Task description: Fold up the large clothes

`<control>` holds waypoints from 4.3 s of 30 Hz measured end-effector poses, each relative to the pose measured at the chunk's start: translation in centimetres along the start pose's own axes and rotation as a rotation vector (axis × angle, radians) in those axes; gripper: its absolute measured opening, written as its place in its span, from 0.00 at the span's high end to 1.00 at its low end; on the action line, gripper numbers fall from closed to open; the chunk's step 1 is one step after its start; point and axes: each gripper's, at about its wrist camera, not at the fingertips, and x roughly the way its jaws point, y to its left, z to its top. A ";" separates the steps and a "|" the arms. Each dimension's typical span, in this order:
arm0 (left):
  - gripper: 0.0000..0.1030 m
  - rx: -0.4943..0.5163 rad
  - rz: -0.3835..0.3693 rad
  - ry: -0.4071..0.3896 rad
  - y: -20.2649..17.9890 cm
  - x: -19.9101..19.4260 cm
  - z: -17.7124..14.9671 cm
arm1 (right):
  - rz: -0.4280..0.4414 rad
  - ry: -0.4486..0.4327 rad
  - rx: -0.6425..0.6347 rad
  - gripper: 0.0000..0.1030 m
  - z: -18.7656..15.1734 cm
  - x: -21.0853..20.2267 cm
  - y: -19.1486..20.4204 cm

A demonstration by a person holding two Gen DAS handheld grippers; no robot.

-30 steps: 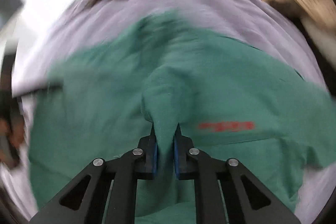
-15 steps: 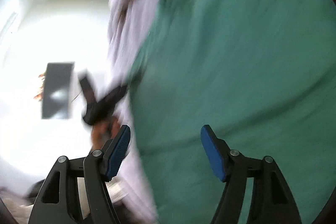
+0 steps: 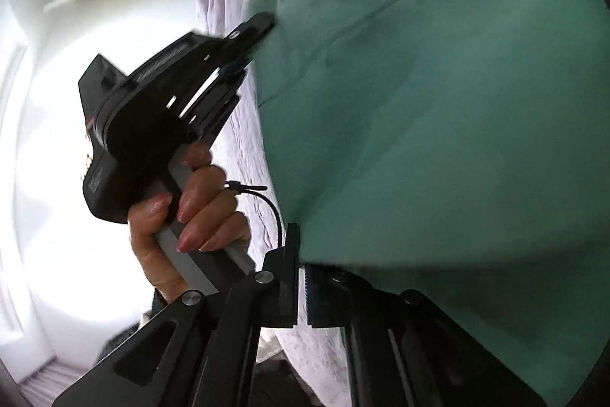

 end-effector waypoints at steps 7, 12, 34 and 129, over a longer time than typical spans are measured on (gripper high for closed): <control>0.93 -0.079 0.053 -0.003 4.0 0.4 -0.8 | -0.119 0.092 -0.065 0.88 -0.4 0.1 -0.3; 0.93 -0.092 0.094 -0.035 4.2 -1.6 -1.0 | -0.316 -0.058 -0.230 0.56 -0.2 -11.3 0.3; 0.93 -0.023 0.218 -0.083 -2.2 -0.2 -3.2 | -0.797 -0.481 -0.479 0.95 10.5 -26.9 2.0; 0.01 0.154 0.133 0.227 -35.4 7.4 -16.6 | -0.178 -0.930 0.379 0.35 5.3 -62.2 -24.3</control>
